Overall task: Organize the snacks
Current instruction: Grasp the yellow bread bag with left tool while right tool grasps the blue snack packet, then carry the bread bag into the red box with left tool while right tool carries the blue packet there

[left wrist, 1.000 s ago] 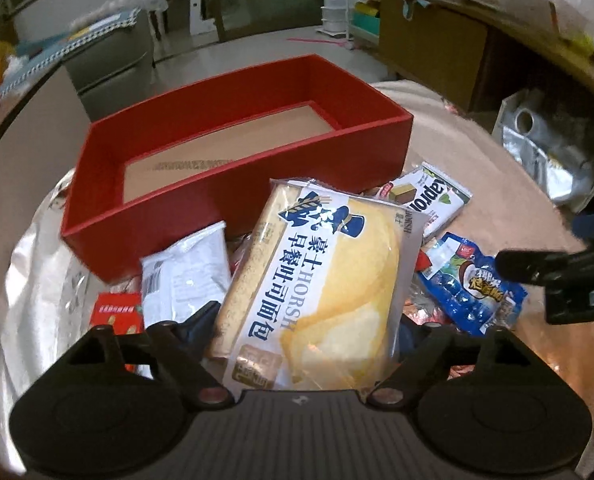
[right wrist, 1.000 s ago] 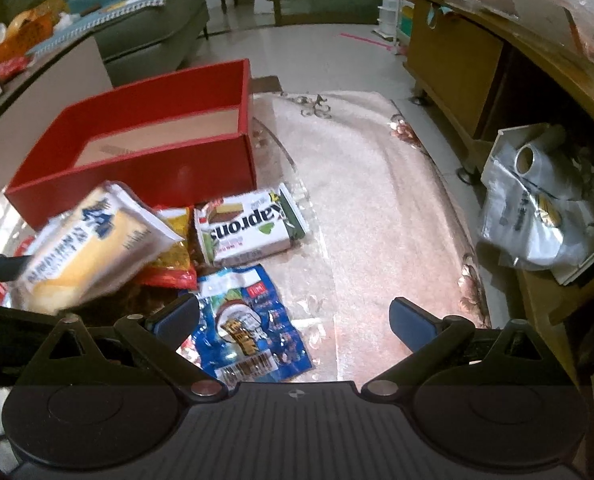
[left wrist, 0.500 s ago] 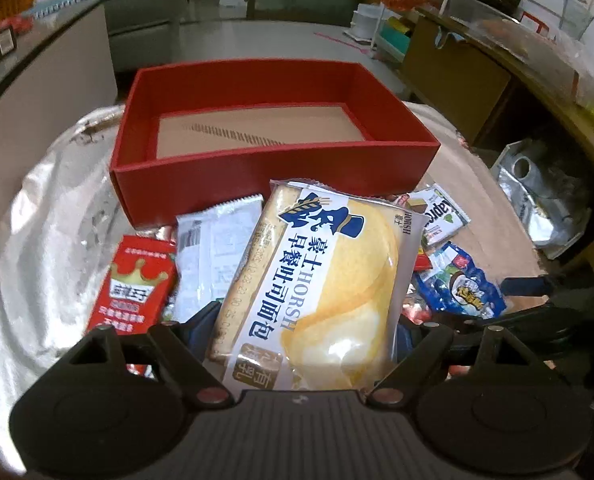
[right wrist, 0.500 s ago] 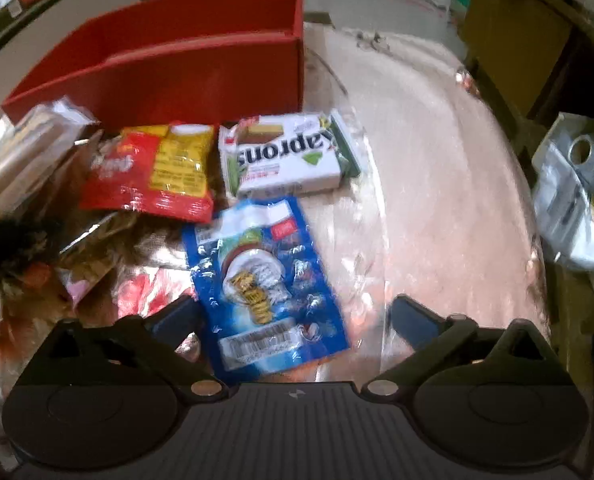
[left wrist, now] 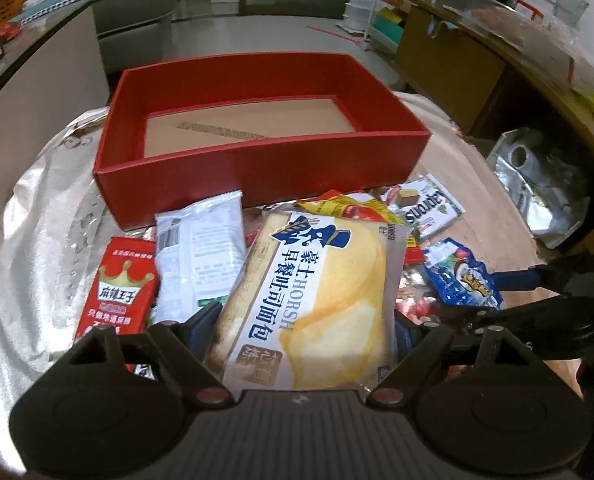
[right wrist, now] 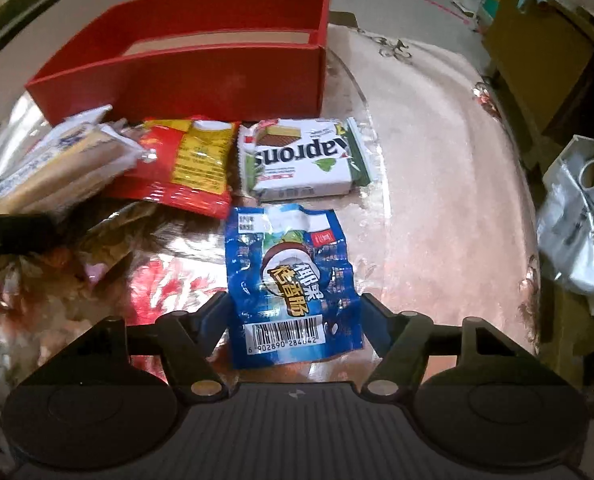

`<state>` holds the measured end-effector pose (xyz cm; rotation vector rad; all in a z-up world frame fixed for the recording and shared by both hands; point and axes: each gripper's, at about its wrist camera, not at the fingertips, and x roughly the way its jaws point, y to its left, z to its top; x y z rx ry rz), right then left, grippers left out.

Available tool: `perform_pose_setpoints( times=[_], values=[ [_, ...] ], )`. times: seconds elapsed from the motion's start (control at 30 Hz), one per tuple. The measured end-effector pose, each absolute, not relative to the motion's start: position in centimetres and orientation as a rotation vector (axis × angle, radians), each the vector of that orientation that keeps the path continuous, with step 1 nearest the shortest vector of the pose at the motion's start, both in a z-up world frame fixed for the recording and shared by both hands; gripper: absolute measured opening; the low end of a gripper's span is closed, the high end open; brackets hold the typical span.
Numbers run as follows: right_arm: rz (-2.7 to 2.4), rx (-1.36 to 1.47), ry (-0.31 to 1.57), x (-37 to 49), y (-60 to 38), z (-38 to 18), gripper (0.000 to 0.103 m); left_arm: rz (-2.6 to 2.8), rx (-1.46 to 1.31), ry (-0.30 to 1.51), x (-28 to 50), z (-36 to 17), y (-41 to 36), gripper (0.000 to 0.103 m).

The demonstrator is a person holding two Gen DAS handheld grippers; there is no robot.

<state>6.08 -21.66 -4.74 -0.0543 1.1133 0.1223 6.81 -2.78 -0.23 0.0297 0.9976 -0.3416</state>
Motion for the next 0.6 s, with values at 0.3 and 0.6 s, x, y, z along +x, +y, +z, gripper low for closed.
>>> perform_pose_setpoints(
  times=[0.3, 0.6],
  values=[
    [0.182, 0.087, 0.937, 4.2, -22.4, 0.4, 0.075, -0.38, -0.006, 0.944, 6.1, 1.9, -3.1, 0.075],
    [0.212, 0.131, 0.893, 3.9, -22.7, 1.4, 0.075, -0.388, 0.008, 0.903, 5.1, 3.0, -3.2, 0.074]
  ],
)
